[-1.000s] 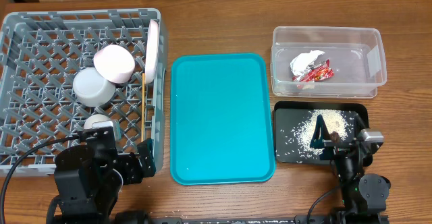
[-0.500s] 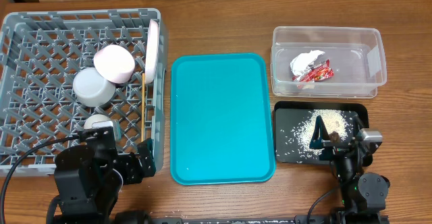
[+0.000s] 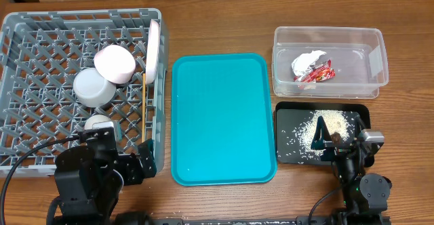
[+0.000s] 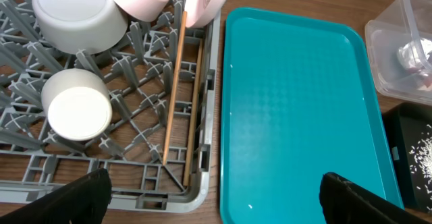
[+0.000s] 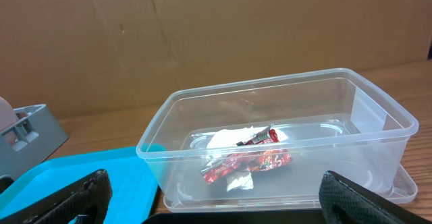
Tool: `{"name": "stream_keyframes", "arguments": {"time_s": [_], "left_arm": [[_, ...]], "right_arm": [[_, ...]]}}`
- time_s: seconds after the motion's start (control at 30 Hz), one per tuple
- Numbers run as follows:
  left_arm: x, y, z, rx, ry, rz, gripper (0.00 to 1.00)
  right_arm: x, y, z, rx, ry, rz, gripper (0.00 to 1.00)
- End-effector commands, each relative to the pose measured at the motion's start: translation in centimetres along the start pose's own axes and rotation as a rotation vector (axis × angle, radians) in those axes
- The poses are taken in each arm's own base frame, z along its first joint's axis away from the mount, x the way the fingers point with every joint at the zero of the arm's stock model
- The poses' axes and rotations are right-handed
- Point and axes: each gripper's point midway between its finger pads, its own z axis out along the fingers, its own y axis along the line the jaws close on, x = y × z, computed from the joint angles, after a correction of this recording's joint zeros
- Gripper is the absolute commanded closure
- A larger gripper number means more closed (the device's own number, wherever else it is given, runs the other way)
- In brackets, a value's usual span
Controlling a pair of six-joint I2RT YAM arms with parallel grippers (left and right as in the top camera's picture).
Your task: Sort waste into correct bins and load items into the dishwasher
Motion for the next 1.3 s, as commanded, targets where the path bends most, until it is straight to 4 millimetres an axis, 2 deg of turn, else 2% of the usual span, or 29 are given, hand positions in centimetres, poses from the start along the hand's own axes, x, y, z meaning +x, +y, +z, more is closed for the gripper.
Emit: {"name": "stream_keyframes", "arguments": {"time_s": [0.0, 0.1, 0.23, 0.43, 0.73, 0.83, 0.93, 1.27], "left_arm": [[0.2, 0.3, -0.3, -0.015, -0.021, 0.0, 0.0], [0.4, 0.4, 0.6, -0.001, -0.099, 0.013, 0.0], [1.0, -0.4, 3.0, 0.07, -0.246, 0.076, 0.0], [-0.1, -1.3, 5.5, 0.154, -0.529, 0.122, 0.0], [-1.4, -1.6, 6.9, 0.175, -0.831, 0.203, 0.0], [-0.4, -1.4, 7.9, 0.162, -0.781, 0.224, 0.0], [2.0, -0.8, 10.1, 0.149, -0.646, 0.223, 0.01], [1.9, -0.6, 10.2, 0.135, -0.645, 0.219, 0.0]], "right_arm": [[0.1, -0.2, 0.0, 0.01, -0.006, -0.004, 0.0], [0.1, -0.2, 0.0, 0.01, -0.006, -0.004, 0.0], [0.1, -0.2, 0.0, 0.01, -0.006, -0.004, 0.0], [0.1, -0.2, 0.0, 0.01, -0.006, -0.004, 0.0], [0.1, -0.2, 0.0, 0.01, -0.006, -0.004, 0.0], [0.2, -0.2, 0.0, 0.01, -0.006, -0.004, 0.0], [0.1, -0.2, 0.0, 0.01, -0.006, -0.003, 0.0], [0.1, -0.2, 0.0, 0.01, -0.006, -0.004, 0.0]]}}
